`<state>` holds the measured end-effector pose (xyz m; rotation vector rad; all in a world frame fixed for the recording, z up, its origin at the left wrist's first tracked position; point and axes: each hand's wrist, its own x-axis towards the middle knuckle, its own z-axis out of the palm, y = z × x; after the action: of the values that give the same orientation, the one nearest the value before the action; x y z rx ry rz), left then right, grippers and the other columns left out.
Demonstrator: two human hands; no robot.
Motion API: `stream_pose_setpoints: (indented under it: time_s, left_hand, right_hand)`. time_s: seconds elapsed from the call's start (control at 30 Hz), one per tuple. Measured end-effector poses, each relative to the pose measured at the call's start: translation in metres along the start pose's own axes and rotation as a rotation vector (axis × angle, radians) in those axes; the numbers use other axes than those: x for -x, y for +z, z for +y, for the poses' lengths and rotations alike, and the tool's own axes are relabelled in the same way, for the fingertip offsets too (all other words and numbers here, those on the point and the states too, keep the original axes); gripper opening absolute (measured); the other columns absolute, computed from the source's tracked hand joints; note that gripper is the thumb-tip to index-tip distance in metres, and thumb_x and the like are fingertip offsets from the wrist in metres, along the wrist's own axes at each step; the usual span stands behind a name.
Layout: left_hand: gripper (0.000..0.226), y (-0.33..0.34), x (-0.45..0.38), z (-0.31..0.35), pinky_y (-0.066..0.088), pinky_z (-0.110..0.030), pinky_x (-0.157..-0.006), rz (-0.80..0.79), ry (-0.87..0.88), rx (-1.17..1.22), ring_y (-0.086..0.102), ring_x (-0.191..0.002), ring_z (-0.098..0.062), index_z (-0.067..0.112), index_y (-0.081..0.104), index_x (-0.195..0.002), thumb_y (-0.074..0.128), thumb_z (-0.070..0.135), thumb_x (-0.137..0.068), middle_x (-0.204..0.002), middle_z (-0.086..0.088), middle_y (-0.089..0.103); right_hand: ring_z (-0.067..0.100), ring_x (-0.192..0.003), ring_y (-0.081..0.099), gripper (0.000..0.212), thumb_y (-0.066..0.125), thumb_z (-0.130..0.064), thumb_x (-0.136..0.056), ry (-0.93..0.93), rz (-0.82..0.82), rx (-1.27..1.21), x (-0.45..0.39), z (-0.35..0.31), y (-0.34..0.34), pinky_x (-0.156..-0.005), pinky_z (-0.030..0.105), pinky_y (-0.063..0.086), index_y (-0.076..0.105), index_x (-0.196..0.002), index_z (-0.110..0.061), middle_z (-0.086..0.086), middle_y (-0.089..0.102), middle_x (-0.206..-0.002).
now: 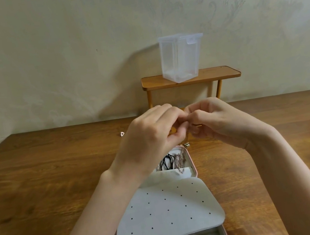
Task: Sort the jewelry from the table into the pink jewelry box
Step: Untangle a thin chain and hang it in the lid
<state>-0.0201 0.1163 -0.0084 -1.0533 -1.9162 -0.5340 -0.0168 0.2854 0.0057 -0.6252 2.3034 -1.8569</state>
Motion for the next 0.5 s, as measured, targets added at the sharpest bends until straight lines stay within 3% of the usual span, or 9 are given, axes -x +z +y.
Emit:
stream_pose_setpoints:
  time_s: [0.07,0.17,0.27,0.33,0.5]
  left_hand:
    - [0.015,0.000,0.000,0.003,0.046,-0.019,-0.060,-0.031,-0.121,0.186,0.054,-0.063,-0.008,0.006,0.063,-0.079,0.056,0.018,-0.085,-0.071,0.003,0.060]
    - [0.009,-0.002,0.000,0.005,0.044,-0.014,-0.059,-0.088,-0.453,0.530,0.054,-0.061,-0.002,0.015,0.059,-0.076,0.059,0.020,-0.084,-0.065,0.014,0.057]
    - [0.014,-0.006,-0.001,0.001,0.047,-0.016,-0.059,-0.098,-0.655,0.709,0.055,-0.059,-0.002,0.018,0.060,-0.076,0.059,0.013,-0.089,-0.063,0.009,0.059]
    - [0.011,-0.010,-0.004,0.002,0.050,-0.017,-0.060,-0.059,-0.606,0.683,0.060,-0.064,-0.002,0.019,0.063,-0.079,0.063,0.010,-0.086,-0.068,0.008,0.063]
    - [0.012,-0.009,-0.007,0.013,0.051,-0.018,-0.066,0.015,-0.270,0.375,0.060,-0.079,-0.002,0.010,0.067,-0.090,0.066,0.003,-0.080,-0.082,0.006,0.065]
  right_hand:
    - [0.010,-0.056,0.037,0.014,0.051,-0.009,-0.078,0.015,-0.030,-0.060,0.000,0.001,-0.002,-0.057,0.025,0.029,0.060,-0.068,-0.004,-0.001,0.044,-0.057]
    - [0.007,-0.053,0.042,0.009,0.060,-0.012,-0.071,-0.026,-0.032,-0.086,0.000,-0.001,-0.003,-0.051,0.018,0.034,0.064,-0.063,-0.012,0.000,0.049,-0.057]
    - [0.007,-0.051,0.044,0.008,0.063,-0.023,-0.062,-0.061,0.010,-0.142,0.002,-0.003,-0.008,-0.049,0.016,0.036,0.067,-0.060,-0.016,0.008,0.049,-0.066]
    - [0.006,-0.050,0.045,0.008,0.066,-0.021,-0.063,-0.061,0.041,-0.160,0.002,-0.004,-0.011,-0.048,0.015,0.038,0.067,-0.062,-0.013,0.010,0.050,-0.068]
    - [0.005,-0.050,0.044,0.012,0.060,-0.010,-0.076,-0.014,0.068,-0.141,0.001,-0.007,-0.007,-0.048,0.015,0.037,0.062,-0.066,-0.003,-0.002,0.051,-0.056]
